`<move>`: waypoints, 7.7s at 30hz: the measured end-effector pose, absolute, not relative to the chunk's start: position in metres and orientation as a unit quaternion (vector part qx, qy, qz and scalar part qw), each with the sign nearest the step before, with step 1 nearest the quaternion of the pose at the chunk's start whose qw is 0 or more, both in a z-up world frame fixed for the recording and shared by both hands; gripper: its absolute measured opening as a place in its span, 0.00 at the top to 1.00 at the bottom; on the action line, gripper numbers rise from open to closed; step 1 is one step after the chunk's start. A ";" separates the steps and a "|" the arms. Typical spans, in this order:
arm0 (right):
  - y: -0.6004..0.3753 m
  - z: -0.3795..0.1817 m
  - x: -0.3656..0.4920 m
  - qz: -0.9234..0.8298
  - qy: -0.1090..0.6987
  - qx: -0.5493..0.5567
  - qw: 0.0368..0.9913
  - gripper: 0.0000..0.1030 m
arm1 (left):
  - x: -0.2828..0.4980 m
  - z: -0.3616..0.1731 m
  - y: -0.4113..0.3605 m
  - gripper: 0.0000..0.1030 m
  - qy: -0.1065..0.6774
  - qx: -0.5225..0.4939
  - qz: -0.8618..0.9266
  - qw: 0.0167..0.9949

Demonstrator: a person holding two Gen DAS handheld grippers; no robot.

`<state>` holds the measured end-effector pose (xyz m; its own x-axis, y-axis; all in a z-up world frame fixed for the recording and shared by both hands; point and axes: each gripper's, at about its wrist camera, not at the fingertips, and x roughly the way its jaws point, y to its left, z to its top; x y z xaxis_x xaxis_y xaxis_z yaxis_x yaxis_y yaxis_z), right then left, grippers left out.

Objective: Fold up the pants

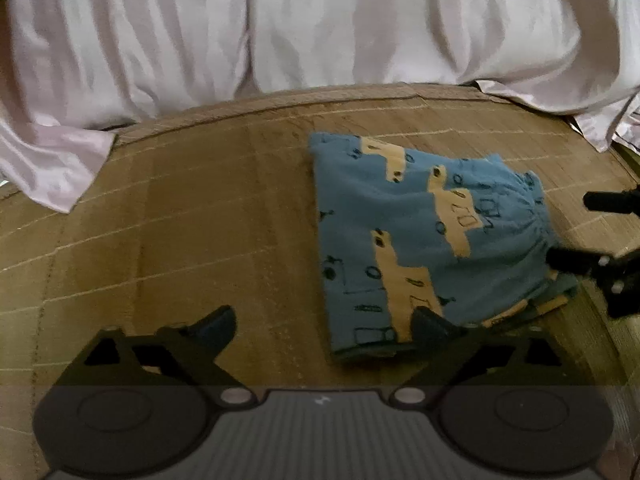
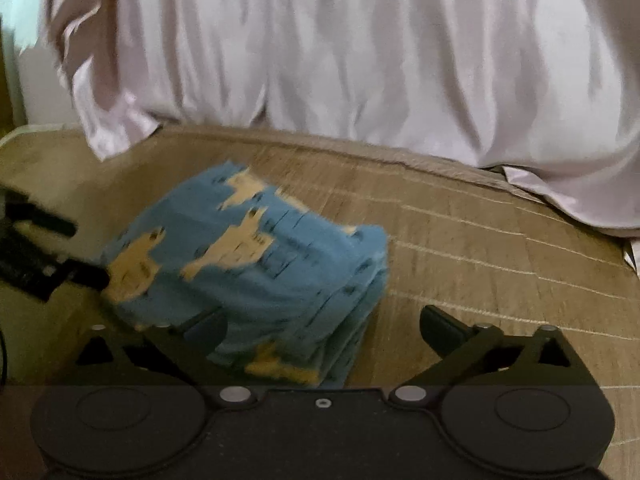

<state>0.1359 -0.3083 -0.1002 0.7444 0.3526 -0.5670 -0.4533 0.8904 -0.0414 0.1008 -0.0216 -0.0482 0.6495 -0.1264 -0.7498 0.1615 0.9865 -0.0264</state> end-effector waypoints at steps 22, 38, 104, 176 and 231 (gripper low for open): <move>-0.318 -0.112 0.246 0.206 0.316 -0.050 0.925 0.01 | 0.133 -0.073 0.004 0.00 0.372 -0.099 -0.118 0.915; -0.311 -0.107 0.251 0.252 0.332 -0.059 0.907 0.01 | 0.115 -0.062 -0.006 0.00 0.350 -0.081 -0.145 0.922; -0.273 0.001 0.318 0.239 0.170 -0.152 0.944 0.91 | 0.205 -0.038 -0.046 0.82 0.321 -0.123 -0.091 0.934; -0.278 -0.045 0.077 0.128 0.122 -0.005 0.984 0.01 | 0.036 -0.053 0.003 0.00 0.233 -0.035 -0.031 0.971; -0.282 -0.088 0.059 0.069 0.140 0.019 0.988 0.01 | 0.041 -0.080 -0.005 0.00 0.250 -0.013 -0.048 0.967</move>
<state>0.0591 -0.2818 -0.0877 0.9510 0.1420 -0.2745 -0.1315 0.9897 0.0566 0.0410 -0.0051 -0.0798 0.8706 -0.0986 -0.4820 0.0856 0.9951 -0.0491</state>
